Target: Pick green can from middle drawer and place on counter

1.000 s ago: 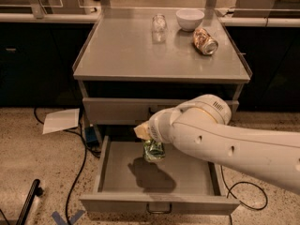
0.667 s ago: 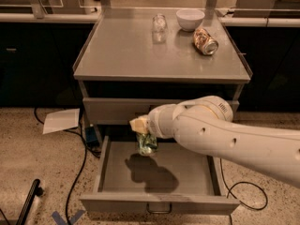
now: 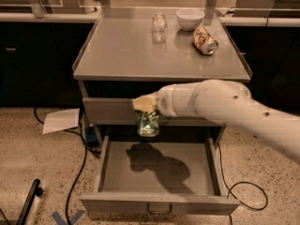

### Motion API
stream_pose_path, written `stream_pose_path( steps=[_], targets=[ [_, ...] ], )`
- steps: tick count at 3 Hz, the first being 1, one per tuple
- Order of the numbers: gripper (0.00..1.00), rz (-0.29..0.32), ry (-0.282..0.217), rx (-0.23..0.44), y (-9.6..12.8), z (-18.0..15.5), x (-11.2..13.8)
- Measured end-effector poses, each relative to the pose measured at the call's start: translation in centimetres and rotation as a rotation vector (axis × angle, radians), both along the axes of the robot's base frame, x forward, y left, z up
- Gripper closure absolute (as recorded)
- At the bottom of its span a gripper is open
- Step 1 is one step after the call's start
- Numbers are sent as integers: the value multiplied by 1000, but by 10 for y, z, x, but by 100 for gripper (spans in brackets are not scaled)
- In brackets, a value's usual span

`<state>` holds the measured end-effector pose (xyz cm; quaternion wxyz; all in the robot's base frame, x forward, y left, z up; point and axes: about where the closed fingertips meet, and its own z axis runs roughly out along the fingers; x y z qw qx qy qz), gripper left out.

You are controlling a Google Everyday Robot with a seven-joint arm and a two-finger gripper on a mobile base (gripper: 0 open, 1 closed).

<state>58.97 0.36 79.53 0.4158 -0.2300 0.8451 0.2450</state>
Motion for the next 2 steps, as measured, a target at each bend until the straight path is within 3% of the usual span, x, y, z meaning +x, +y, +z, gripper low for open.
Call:
stream_pose_path(
  steps=[1, 2],
  targets=[
    [100, 23, -111, -66, -48, 53, 6],
    [100, 29, -244, -148, -79, 112, 11]
  ],
)
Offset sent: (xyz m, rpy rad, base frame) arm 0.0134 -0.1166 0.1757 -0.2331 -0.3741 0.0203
